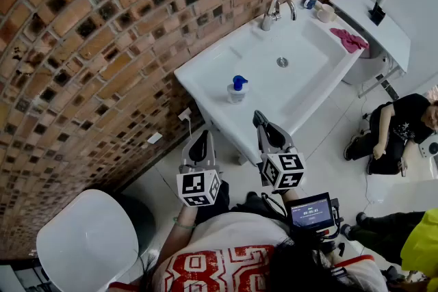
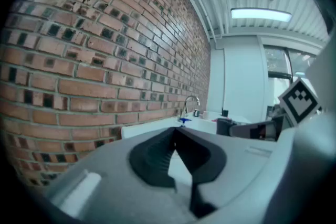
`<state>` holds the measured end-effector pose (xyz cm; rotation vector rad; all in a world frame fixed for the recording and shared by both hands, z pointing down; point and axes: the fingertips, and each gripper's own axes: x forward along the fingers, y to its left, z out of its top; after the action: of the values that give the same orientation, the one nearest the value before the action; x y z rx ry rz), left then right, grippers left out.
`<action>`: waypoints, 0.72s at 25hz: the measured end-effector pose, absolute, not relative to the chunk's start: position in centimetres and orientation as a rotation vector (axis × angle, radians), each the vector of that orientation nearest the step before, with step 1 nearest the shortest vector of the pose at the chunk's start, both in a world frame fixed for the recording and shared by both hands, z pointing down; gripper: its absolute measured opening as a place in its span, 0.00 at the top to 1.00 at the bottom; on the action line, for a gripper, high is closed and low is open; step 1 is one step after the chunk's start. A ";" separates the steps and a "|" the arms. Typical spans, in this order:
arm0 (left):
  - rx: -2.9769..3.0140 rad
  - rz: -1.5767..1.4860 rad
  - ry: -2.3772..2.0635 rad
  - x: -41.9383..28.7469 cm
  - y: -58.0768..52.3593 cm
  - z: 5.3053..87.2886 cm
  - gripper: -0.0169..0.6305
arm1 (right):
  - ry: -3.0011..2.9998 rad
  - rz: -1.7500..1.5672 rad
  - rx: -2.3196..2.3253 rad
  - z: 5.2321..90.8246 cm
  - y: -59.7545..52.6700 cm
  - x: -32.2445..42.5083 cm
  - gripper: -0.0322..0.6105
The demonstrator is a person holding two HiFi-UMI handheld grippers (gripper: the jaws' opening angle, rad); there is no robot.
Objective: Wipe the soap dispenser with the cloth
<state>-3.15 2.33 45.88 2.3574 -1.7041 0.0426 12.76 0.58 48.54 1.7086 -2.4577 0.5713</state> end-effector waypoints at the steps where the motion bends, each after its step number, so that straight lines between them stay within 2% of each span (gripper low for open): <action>1: 2.377 0.037 -1.688 -4.0 1.1 45.5 0.97 | -2.451 0.579 1.728 48.2 -0.6 12.0 0.88; 8: 2.402 0.011 -1.630 -9.4 -5.3 44.8 0.97 | -2.409 0.605 1.783 46.5 -6.2 7.6 0.88; 18: 2.448 0.053 -1.492 -8.0 -8.6 46.2 0.97 | -2.314 0.657 1.797 47.7 -9.3 7.1 0.88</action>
<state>-7.99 -8.62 46.22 2.4485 -1.4917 0.0531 7.08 -9.31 47.68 1.7966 -2.3136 0.6571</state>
